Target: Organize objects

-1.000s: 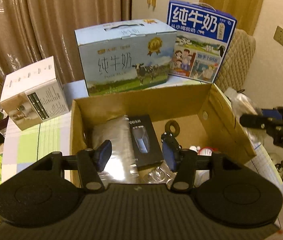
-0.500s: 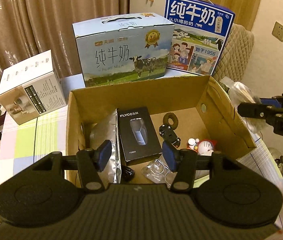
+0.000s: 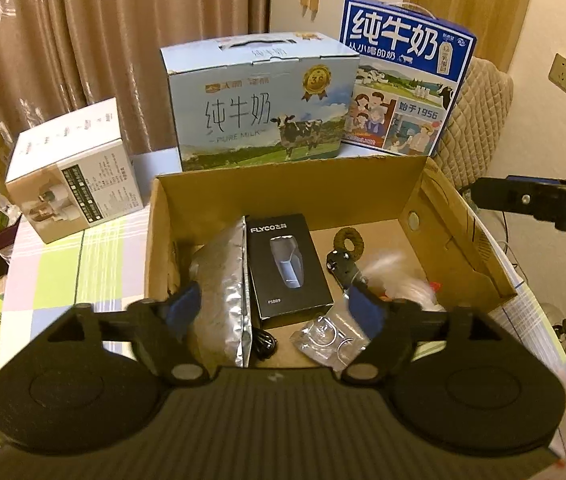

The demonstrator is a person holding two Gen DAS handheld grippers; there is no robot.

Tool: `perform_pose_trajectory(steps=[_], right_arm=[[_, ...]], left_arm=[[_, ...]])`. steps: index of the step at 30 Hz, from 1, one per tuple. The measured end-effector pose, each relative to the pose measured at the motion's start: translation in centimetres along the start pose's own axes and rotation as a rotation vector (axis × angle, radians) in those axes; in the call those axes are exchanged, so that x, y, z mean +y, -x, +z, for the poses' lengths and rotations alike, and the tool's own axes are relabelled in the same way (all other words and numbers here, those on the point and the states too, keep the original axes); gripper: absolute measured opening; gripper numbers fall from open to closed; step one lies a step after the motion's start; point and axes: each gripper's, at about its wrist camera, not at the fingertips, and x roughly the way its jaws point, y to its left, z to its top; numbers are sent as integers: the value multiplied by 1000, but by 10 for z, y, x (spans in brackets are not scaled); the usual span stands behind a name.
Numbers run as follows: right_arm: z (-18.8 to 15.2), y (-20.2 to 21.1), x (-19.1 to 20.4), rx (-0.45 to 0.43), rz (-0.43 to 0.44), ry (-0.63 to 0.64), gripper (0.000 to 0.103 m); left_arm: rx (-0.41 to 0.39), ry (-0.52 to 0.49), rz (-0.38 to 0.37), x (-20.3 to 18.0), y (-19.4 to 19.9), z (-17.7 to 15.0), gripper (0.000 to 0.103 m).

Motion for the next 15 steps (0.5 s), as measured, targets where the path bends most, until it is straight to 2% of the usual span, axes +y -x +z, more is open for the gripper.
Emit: perform_pose_trajectory(steps=[6,15], right_arm=[[-21,27,-3,30,-40,-34,74],[-67,96,27,72,-67,-47,74]], left_arm=[[-50,-9,24,-8,23,-20,101],[-94,50,4,-29,81,-62,102]])
